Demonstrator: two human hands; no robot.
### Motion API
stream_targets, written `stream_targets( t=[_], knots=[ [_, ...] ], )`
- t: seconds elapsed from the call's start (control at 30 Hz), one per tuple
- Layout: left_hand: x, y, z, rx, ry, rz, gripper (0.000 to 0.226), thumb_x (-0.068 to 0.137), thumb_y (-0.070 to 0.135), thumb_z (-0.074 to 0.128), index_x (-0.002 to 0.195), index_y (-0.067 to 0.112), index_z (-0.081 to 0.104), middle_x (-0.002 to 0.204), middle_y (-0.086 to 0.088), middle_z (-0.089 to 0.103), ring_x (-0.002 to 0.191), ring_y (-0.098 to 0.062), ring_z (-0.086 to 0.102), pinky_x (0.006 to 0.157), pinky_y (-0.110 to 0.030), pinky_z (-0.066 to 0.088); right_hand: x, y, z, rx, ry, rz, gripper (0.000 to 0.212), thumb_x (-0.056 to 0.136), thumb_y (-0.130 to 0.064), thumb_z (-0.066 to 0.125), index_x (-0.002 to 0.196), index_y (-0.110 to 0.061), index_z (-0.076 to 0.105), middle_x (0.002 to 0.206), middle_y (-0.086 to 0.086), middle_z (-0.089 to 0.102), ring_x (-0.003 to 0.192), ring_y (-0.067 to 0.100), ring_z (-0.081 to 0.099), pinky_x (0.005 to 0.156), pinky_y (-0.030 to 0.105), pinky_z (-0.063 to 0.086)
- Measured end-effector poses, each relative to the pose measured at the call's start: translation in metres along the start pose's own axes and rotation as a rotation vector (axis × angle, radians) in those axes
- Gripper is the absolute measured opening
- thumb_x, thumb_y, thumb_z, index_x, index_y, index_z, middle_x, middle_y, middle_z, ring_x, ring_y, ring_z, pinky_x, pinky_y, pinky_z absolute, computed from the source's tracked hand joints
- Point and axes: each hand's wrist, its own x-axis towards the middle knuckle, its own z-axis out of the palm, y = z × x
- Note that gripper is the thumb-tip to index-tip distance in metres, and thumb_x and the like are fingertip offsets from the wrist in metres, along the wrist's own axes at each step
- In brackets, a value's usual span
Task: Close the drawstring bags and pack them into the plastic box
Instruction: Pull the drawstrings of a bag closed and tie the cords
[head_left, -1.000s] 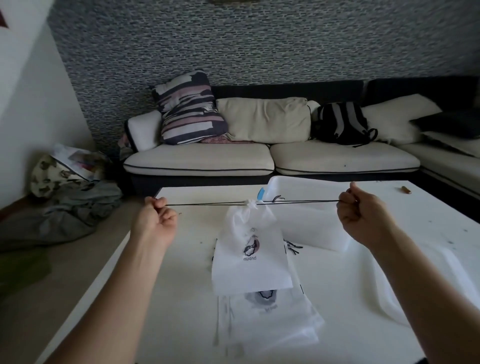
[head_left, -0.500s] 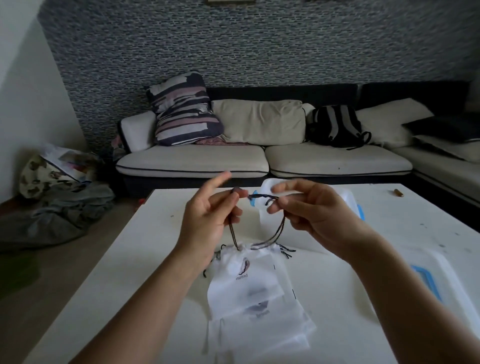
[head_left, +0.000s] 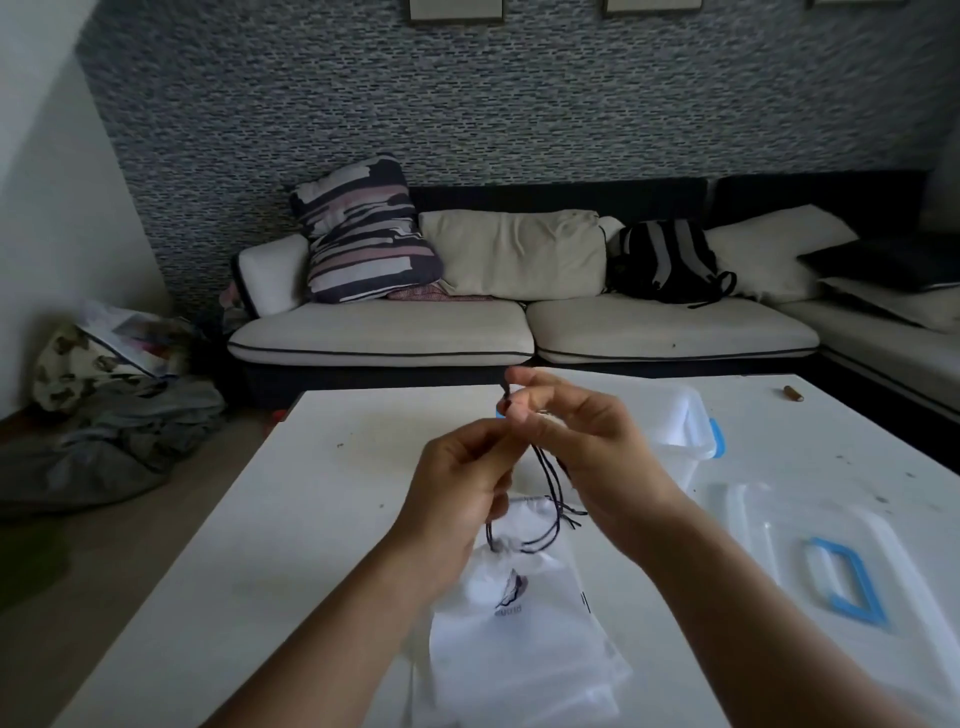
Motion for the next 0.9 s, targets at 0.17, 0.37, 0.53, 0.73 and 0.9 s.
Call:
stream_targets(
  t=[0.17, 0.37, 0.53, 0.73, 0.9],
  knots=[
    [-0.004, 0.005, 0.001, -0.049, -0.081, -0.176, 0.026, 0.1, 0.013, 0.048, 0.076, 0.012, 0.057, 0.062, -0.003, 0.032, 0.054, -0.014, 0.018, 0.05, -0.029, 0.012, -0.004, 0.01, 0.004, 0.069, 0.096, 0.131, 0.008, 0.087, -0.01, 0.071, 0.09, -0.003, 0.074, 0.077, 0.018, 0.067, 0.066, 0.028, 0.063, 0.065, 0.035, 0.055],
    [-0.004, -0.003, -0.002, -0.022, -0.174, -0.186, 0.027, 0.099, 0.024, 0.056, 0.077, 0.009, 0.059, 0.061, -0.001, 0.044, 0.05, -0.012, 0.025, 0.045, -0.022, 0.018, -0.001, 0.013, 0.002, -0.069, 0.074, 0.181, 0.01, 0.091, -0.009, 0.069, 0.09, 0.0, 0.073, 0.071, 0.006, 0.067, 0.054, 0.019, 0.06, 0.055, 0.03, 0.049],
    [-0.003, -0.004, -0.006, -0.016, -0.174, -0.159, 0.023, 0.091, 0.025, 0.064, 0.075, 0.009, 0.068, 0.065, -0.004, 0.056, 0.052, -0.01, 0.041, 0.045, -0.02, 0.027, 0.0, 0.012, 0.0, 0.008, -0.003, 0.26, 0.02, 0.096, -0.01, 0.063, 0.101, 0.01, 0.066, 0.067, -0.003, 0.067, 0.053, 0.02, 0.051, 0.051, 0.023, 0.046],
    [-0.003, 0.0, -0.01, -0.059, -0.256, -0.218, 0.041, 0.088, 0.049, 0.055, 0.082, 0.011, 0.07, 0.069, -0.006, 0.062, 0.05, -0.011, 0.042, 0.042, -0.018, 0.026, 0.0, 0.011, -0.008, 0.089, -0.081, 0.34, 0.015, 0.098, -0.013, 0.058, 0.095, -0.005, 0.07, 0.073, 0.012, 0.059, 0.06, 0.021, 0.049, 0.052, 0.023, 0.045],
    [-0.003, -0.005, -0.013, -0.001, -0.3, -0.238, 0.03, 0.087, 0.033, 0.061, 0.087, 0.004, 0.066, 0.068, -0.007, 0.06, 0.048, -0.01, 0.04, 0.04, -0.017, 0.027, -0.003, 0.011, -0.009, 0.026, -0.138, 0.388, 0.019, 0.099, -0.015, 0.056, 0.104, -0.001, 0.068, 0.072, 0.011, 0.057, 0.055, 0.02, 0.05, 0.052, 0.021, 0.046]
  ],
)
